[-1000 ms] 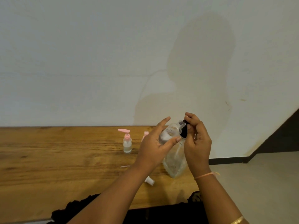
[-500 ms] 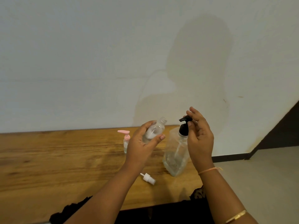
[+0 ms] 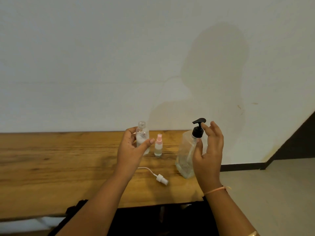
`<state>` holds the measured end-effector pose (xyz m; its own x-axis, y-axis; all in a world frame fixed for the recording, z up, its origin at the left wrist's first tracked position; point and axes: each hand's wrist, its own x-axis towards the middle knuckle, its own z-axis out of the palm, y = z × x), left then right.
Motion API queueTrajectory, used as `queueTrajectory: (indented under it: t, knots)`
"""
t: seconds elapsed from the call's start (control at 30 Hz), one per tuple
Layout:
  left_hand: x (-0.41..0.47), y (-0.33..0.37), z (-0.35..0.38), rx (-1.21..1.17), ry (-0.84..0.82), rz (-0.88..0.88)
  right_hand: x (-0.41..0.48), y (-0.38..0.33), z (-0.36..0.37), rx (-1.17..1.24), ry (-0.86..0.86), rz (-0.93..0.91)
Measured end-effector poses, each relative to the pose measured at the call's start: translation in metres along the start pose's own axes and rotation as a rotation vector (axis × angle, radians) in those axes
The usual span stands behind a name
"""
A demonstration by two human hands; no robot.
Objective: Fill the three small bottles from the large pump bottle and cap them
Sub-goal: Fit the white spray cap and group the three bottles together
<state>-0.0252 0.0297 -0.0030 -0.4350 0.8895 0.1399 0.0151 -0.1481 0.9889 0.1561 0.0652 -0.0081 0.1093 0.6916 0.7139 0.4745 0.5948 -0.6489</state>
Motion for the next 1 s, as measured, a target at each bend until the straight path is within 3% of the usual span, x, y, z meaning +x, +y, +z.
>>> queueTrajectory:
  t: [0.1,0.23,0.47,0.6,1.0]
  knots:
    - [-0.004,-0.003,-0.015,-0.002,0.008,-0.044,-0.012,-0.01,0.007,-0.053,-0.011,-0.125]
    - [-0.007,-0.01,-0.029,0.023,0.032,-0.087,-0.023,-0.011,0.025,-0.046,-0.23,-0.163]
    - [0.003,-0.022,-0.032,0.039,0.02,-0.167,-0.036,0.02,0.059,-0.333,-0.907,0.188]
    - [0.01,-0.028,-0.03,0.044,0.007,-0.217,-0.045,0.03,0.07,-0.499,-1.123,0.326]
    - [0.015,-0.04,-0.027,-0.009,-0.069,-0.316,-0.062,0.039,0.084,-0.593,-1.141,0.268]
